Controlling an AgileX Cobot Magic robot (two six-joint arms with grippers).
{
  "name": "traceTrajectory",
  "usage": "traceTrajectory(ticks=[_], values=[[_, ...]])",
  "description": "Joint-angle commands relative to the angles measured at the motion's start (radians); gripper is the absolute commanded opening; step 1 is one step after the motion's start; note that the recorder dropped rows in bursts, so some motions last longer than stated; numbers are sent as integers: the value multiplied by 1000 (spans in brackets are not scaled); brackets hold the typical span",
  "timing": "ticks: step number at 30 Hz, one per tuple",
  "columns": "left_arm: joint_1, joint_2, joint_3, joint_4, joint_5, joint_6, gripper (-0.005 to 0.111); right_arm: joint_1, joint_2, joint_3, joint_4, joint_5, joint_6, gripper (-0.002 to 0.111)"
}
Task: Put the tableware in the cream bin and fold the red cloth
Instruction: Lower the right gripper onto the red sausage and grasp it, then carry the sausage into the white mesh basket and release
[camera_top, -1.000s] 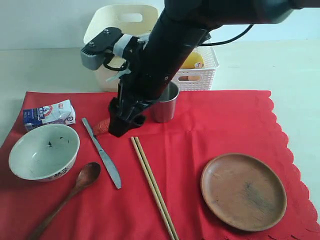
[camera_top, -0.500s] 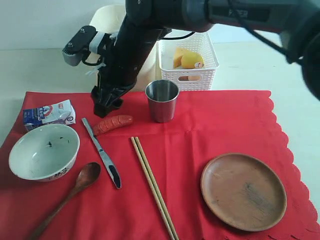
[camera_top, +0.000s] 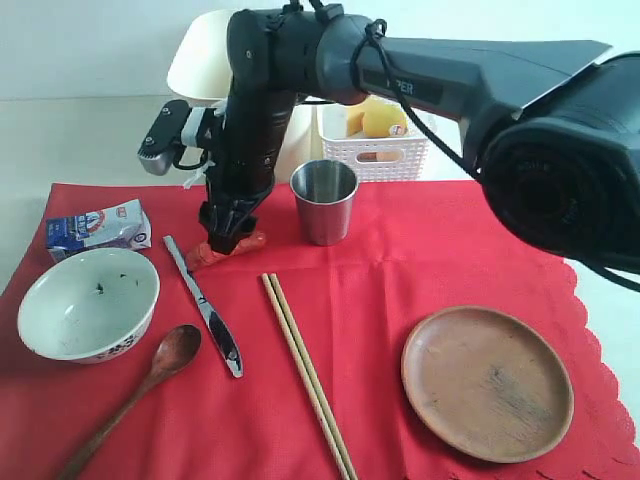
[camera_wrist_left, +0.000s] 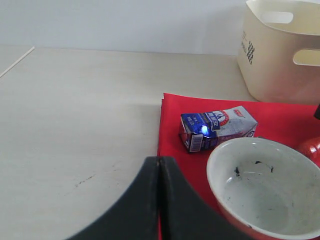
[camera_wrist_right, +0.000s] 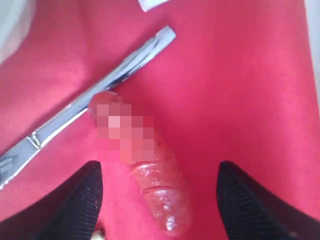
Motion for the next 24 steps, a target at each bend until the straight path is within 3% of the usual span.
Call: traceTrajectory(ticks=[1, 10, 20, 24], values=[[-5, -6, 3, -2, -10, 1, 0, 2, 27, -11, -18, 9, -6, 62], [-5, -6, 3, -2, -10, 1, 0, 2, 66, -11, -28, 4, -6, 58], [-5, -6, 3, -2, -10, 1, 0, 5, 55, -11, -56, -7, -6, 0], [-5, -6, 3, -2, -10, 1, 0, 7, 26, -11, -58, -7, -6, 0]])
